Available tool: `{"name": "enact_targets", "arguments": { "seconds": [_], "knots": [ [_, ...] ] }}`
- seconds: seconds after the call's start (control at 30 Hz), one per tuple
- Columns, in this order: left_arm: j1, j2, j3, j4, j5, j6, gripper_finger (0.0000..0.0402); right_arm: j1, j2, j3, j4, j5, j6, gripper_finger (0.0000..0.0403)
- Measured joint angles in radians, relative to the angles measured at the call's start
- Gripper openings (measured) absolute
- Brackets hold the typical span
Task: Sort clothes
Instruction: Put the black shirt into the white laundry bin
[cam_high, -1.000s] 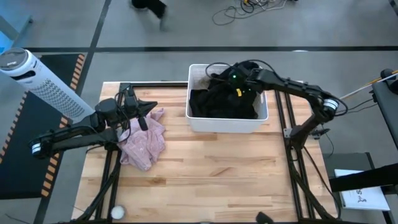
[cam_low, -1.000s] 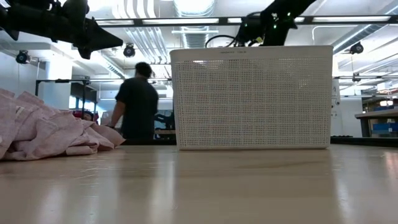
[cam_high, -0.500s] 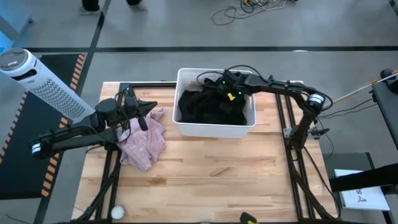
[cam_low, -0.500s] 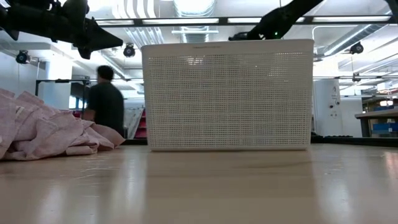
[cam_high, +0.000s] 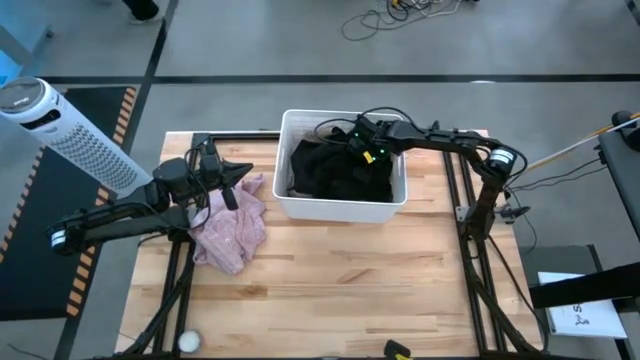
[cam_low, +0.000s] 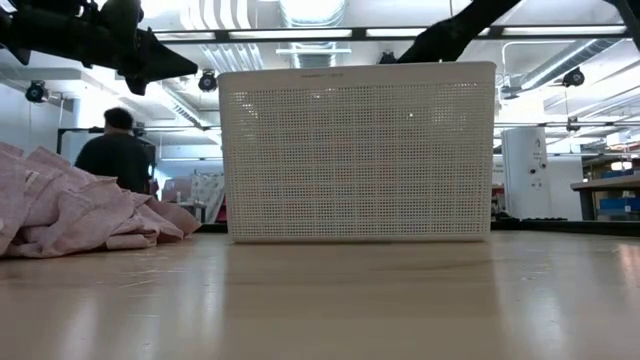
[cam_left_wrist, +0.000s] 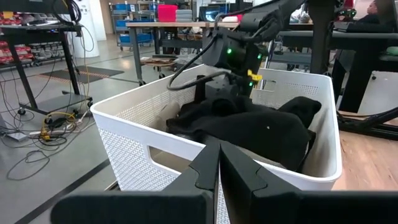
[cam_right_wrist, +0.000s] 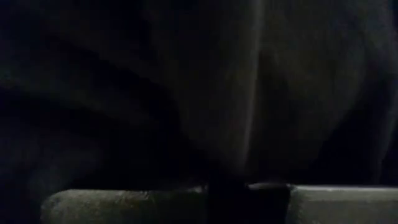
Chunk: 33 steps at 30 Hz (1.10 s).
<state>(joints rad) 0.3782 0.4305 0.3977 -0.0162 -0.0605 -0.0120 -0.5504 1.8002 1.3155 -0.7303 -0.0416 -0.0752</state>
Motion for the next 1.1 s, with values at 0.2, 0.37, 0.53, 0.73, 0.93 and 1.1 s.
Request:
{"name": "enact_targets", "arguments": {
  "seconds": [0.2, 0.37, 0.53, 0.73, 0.93, 1.1],
  "knots": [
    [0.000, 0.000, 0.000, 0.000, 0.000, 0.000, 0.0000, 0.001, -0.171, 0.014, -0.008, -0.004, -0.007, 0.0000],
    [0.000, 0.000, 0.000, 0.001, 0.000, 0.000, 0.0000, 0.021, -0.294, 0.007, 0.034, -0.004, -0.013, 0.0000],
    [0.000, 0.000, 0.000, 0.001, 0.000, 0.000, 0.0000, 0.061, -0.355, -0.018, 0.165, -0.074, -0.060, 0.0000],
    [0.000, 0.000, 0.000, 0.002, 0.000, 0.002, 0.0000, 0.104, -0.302, -0.031, 0.335, -0.248, -0.085, 0.0000],
    [0.000, 0.000, 0.000, -0.002, 0.000, 0.001, 0.0000, 0.112, -0.149, -0.033, 0.415, -0.247, -0.106, 0.0000],
    [0.000, -0.001, 0.000, -0.011, 0.000, 0.002, 0.0000, 0.104, -0.016, -0.037, 0.414, -0.258, -0.123, 0.0000]
  ]
}}
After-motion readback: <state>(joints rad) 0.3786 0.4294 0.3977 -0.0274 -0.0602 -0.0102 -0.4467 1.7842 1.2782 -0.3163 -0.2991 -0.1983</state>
